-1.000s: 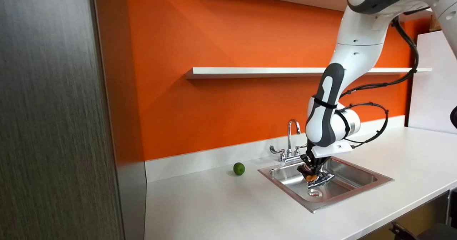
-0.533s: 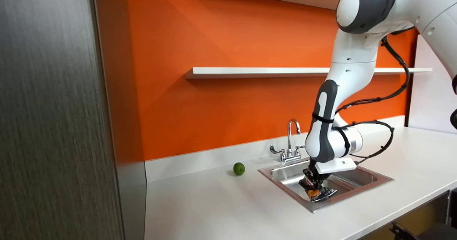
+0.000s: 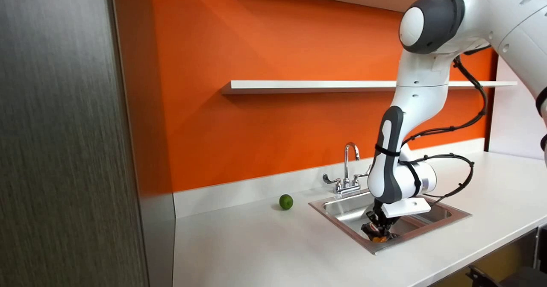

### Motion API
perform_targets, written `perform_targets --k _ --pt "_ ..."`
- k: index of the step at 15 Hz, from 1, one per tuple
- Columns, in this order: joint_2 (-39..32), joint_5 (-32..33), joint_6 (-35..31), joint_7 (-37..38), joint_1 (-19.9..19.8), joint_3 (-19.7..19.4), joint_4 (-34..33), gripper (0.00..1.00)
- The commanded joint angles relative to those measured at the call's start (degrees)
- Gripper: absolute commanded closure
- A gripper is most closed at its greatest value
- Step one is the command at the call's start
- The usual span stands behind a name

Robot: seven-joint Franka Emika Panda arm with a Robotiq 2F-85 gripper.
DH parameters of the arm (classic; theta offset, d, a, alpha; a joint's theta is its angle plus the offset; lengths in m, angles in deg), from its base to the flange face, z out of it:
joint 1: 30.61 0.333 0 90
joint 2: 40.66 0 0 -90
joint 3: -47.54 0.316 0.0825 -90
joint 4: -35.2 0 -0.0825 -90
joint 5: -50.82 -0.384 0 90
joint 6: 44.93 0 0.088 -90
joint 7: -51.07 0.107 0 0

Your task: Put the black pack inside the sink

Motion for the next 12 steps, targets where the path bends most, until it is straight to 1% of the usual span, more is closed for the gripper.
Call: perform_targets --k 1,2,3,4,6,7,9,12 --pt "-1.03 -1.53 -0.37 -2.95 -1.98 1.50 -1.39 1.00" --pt "-1.14 -1.51 -0.39 -3.00 -2.13 1.53 -1.58 0.99" --pt "-1.17 -1.52 -0.30 -3.00 -2.17 1.53 -1.71 0.89" --pt "-1.08 -1.46 -0.19 -3.08 -2.15 1.45 -1.76 0.74" --pt "-0.87 -1.47 -0.17 -3.11 -2.13 1.38 -1.82 0.73" --pt "-0.59 -1.48 -0.12 -3.11 -2.08 1.31 -1.77 0.68" --pt "0.12 -1.46 0.10 -3.16 -1.94 1.20 -1.64 0.54" --pt "1.00 -1.52 0.46 -3.10 -1.59 0.84 -1.65 0.31"
